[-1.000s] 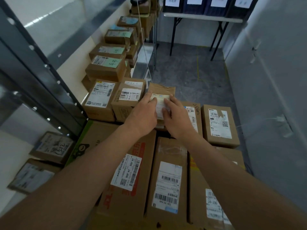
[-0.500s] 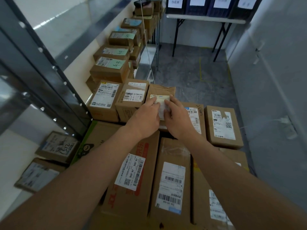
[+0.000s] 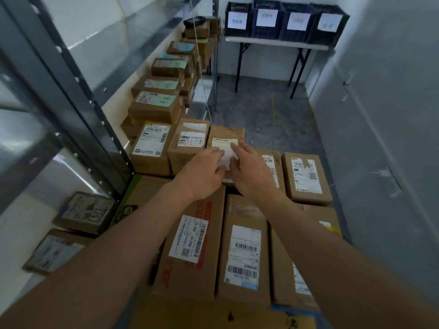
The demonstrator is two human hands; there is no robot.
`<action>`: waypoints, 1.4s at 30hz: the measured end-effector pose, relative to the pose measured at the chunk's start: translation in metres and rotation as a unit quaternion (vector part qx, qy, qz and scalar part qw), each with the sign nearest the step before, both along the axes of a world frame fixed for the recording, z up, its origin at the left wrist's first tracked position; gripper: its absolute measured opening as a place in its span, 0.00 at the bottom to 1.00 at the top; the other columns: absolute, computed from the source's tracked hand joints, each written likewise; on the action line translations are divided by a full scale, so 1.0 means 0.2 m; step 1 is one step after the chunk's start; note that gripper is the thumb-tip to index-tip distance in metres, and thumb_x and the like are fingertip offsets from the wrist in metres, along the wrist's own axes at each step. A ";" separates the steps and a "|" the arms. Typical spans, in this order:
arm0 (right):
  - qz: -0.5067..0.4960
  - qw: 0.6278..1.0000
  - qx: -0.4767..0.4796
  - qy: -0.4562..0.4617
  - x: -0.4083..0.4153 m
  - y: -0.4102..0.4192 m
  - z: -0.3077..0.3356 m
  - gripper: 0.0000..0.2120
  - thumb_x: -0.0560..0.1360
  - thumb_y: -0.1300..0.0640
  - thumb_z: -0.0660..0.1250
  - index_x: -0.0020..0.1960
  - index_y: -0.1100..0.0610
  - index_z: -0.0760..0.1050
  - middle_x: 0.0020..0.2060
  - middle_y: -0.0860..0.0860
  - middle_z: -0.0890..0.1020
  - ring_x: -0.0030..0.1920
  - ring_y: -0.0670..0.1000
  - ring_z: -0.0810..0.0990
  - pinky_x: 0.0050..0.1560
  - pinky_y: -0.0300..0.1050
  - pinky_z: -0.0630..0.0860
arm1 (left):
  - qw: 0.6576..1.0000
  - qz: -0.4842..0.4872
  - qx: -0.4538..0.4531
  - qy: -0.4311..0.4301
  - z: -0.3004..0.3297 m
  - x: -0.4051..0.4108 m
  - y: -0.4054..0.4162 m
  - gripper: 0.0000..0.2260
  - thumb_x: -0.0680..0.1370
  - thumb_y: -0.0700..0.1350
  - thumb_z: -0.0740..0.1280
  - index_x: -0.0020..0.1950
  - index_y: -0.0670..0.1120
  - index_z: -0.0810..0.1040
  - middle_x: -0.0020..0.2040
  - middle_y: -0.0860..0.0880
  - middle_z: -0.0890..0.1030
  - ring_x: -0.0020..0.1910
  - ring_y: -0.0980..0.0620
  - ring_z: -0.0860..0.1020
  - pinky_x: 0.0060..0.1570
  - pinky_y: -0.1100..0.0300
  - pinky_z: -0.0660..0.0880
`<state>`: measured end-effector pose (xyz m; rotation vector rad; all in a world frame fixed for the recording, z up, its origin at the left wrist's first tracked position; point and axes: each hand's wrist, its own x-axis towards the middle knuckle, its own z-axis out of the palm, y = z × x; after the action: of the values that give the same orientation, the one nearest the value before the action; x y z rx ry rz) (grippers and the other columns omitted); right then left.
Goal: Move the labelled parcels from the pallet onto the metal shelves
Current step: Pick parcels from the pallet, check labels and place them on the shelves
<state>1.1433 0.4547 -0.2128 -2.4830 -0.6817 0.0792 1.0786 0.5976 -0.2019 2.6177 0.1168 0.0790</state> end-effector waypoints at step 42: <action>0.411 0.911 -0.011 -0.032 -1.18 0.59 -0.15 0.14 0.84 0.50 0.56 0.61 0.54 0.76 0.59 0.50 0.78 0.57 0.52 0.78 0.52 0.47 0.76 | 0.919 0.377 0.022 0.112 -0.24 -1.71 0.28 0.29 0.80 0.65 0.49 0.70 0.49 0.73 0.65 0.48 0.75 0.62 0.46 0.75 0.60 0.44 0.77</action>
<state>0.9081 0.5717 -0.2423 -2.0494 -1.7134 0.3157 0.7372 0.6542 -0.2498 2.4601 1.2084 0.0462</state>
